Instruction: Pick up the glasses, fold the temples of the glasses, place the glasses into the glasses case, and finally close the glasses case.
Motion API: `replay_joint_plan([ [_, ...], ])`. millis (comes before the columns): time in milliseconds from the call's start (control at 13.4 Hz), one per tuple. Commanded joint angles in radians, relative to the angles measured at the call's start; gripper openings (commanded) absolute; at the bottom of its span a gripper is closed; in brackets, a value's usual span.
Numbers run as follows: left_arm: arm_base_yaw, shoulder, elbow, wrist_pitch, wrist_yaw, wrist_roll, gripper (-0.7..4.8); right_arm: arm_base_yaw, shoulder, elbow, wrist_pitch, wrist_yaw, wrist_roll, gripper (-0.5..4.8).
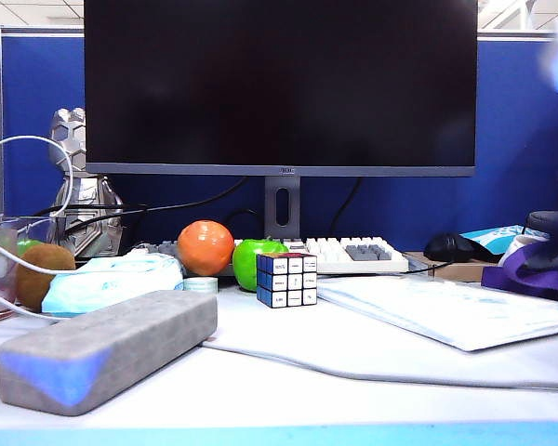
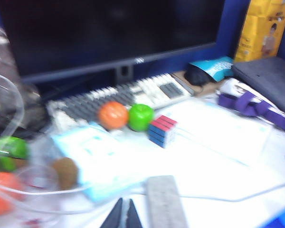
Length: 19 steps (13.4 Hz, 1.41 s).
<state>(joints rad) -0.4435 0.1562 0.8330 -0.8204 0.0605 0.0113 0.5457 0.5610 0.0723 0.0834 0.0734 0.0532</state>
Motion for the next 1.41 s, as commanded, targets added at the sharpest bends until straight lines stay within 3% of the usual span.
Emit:
replay_joint_plan([
  [74, 0.0, 0.003, -0.121, 0.13, 0.023, -0.021, -0.05, 0.0, 0.0, -0.031, 0.013, 0.03, 0.006, 0.0],
  [223, 0.0, 0.003, -0.286, 0.359, 0.06, -0.05, -0.05, 0.0, 0.0, -0.035, -0.028, 0.008, 0.014, 0.0],
  [372, 0.0, 0.006, -0.588, 0.728, 0.048, -0.05, -0.05, 0.0, 0.0, -0.035, -0.034, 0.006, 0.014, 0.0],
  [595, 0.004, -0.018, -0.749, 0.886, -0.036, -0.052, -0.05, 0.0, 0.0, -0.035, -0.034, 0.006, 0.014, 0.0],
  [669, 0.08, -0.054, -0.825, 0.939, -0.063, -0.053, -0.05, 0.0, 0.0, -0.035, -0.033, 0.006, 0.014, 0.0],
  [818, 0.2, -0.056, -0.825, 0.912, -0.057, -0.053, -0.05, 0.0, 0.0, -0.035, -0.034, 0.006, 0.014, 0.0],
  [892, 0.293, -0.06, -0.825, 0.889, -0.057, -0.045, -0.05, 0.0, 0.0, -0.035, -0.034, 0.006, 0.014, 0.0],
  [967, 0.449, -0.062, -0.825, 0.749, -0.032, -0.041, -0.05, 0.0, 0.0, -0.035, -0.034, 0.006, 0.014, 0.0],
  [1041, 0.468, -0.066, -0.825, 0.666, -0.03, -0.005, -0.05, 0.001, 0.0, -0.035, -0.034, 0.006, 0.014, 0.0],
  [1190, 0.467, -0.103, -0.825, 0.641, -0.011, 0.117, -0.05, 0.0, 0.0, -0.035, -0.034, 0.006, 0.014, 0.0],
  [1413, 0.468, -0.11, -0.825, 0.643, -0.06, 0.112, -0.04, 0.0, 0.0, -0.035, -0.031, 0.003, 0.014, 0.0],
])
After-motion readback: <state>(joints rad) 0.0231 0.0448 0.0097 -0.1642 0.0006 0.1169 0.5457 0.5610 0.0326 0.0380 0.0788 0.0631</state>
